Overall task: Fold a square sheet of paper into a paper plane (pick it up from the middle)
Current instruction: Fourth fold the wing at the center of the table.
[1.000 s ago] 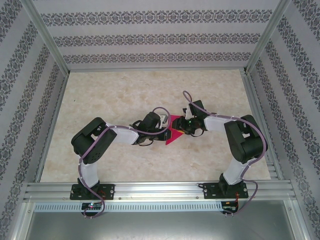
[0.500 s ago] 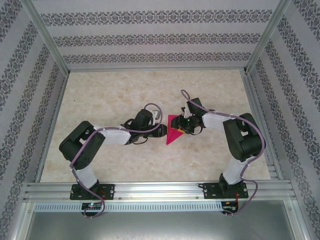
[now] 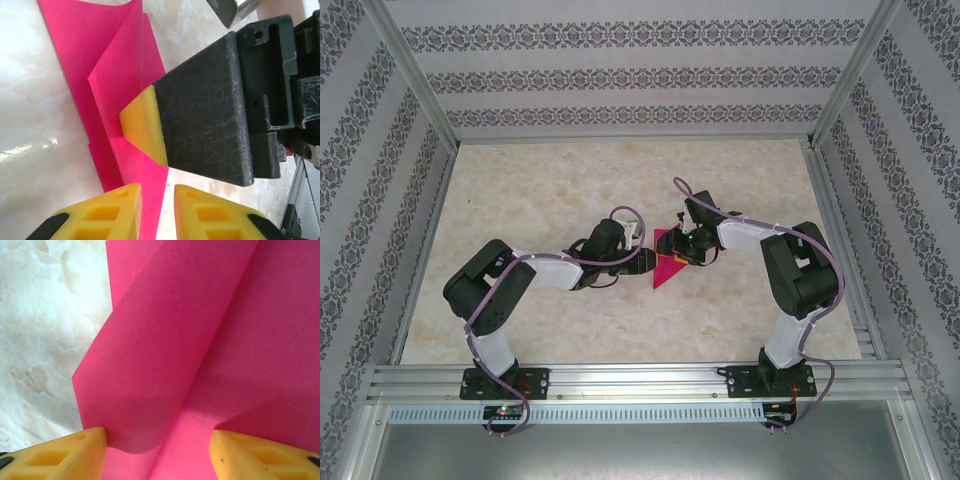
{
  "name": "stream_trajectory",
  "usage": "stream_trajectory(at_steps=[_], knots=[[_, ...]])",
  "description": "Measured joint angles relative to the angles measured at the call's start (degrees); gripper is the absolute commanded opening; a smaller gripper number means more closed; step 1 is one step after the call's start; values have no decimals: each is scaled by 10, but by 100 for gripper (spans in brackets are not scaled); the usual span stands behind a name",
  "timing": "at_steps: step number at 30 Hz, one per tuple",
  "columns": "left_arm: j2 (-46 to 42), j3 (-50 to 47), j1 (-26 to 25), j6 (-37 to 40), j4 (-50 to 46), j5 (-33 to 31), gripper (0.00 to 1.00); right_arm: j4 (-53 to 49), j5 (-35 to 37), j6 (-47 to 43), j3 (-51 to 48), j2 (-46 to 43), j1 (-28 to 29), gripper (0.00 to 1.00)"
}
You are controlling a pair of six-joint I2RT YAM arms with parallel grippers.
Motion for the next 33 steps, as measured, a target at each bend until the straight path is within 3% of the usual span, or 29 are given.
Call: stream_trajectory(at_steps=[26,33], knots=[[55,19,0,-12,3,8,16,53,-57,20,-30,-8,-18,63],[56,20,0,-12,-14,-4,16,61,-57,24,-36,-9,-21,55]])
